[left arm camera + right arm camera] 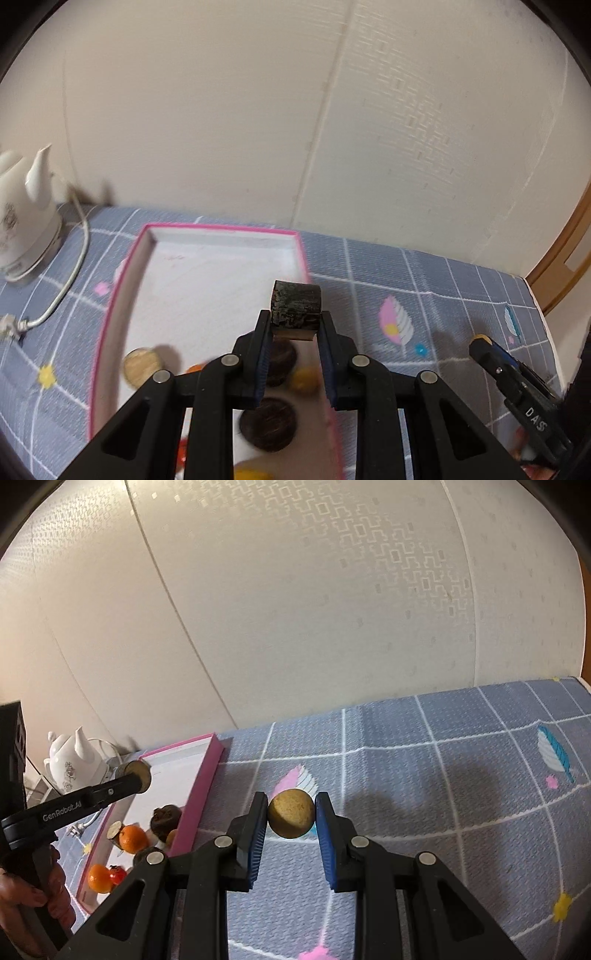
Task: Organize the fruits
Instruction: 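Carry the eggplant chunk into the tray and open the left gripper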
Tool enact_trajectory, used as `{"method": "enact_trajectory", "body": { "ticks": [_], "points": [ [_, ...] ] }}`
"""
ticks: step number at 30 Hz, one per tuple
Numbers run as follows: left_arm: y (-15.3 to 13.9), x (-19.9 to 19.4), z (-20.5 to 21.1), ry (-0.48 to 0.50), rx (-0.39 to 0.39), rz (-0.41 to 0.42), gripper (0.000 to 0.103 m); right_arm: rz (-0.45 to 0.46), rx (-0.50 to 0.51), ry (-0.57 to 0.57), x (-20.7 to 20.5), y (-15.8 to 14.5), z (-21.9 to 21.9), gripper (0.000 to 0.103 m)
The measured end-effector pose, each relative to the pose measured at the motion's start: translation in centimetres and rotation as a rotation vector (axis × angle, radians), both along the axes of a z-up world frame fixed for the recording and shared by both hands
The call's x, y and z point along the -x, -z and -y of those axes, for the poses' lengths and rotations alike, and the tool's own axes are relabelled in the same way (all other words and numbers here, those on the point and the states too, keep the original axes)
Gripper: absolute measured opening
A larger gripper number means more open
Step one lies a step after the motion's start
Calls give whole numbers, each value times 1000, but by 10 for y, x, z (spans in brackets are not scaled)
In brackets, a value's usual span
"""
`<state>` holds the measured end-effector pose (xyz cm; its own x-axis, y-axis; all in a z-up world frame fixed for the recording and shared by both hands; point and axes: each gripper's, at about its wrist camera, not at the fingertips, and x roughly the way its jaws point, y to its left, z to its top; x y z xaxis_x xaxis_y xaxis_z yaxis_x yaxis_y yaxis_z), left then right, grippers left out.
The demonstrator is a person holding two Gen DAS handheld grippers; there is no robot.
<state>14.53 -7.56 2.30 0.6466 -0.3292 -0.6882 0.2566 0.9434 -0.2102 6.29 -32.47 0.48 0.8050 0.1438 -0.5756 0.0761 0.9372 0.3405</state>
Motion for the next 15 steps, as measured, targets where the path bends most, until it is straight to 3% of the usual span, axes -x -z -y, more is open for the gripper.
{"method": "enact_trajectory", "body": {
  "ticks": [15],
  "points": [
    [49,-25,-69,-146,126,-128,24,-28,6,-46,2,11,-27,26]
  ]
}}
